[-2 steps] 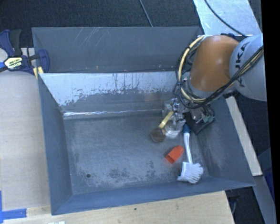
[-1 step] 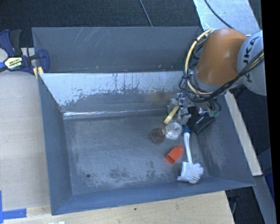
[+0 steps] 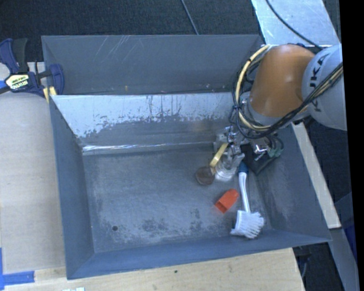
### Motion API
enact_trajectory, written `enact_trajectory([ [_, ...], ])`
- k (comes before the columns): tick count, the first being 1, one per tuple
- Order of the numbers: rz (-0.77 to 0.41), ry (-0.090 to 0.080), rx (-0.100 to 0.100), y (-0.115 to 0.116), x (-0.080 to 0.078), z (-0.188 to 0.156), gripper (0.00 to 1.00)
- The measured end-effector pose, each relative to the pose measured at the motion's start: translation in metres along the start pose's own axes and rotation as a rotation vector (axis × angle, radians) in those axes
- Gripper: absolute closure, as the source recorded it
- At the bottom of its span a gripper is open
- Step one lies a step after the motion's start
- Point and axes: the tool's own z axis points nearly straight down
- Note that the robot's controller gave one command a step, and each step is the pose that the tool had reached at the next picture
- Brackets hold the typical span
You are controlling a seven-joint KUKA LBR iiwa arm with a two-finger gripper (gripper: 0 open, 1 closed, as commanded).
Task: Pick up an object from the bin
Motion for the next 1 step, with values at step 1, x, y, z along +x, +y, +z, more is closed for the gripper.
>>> enact_trajectory([
  [1, 0.046, -0.010, 0.001, -0.0041, -0.0012, -0.0099, 1.00],
])
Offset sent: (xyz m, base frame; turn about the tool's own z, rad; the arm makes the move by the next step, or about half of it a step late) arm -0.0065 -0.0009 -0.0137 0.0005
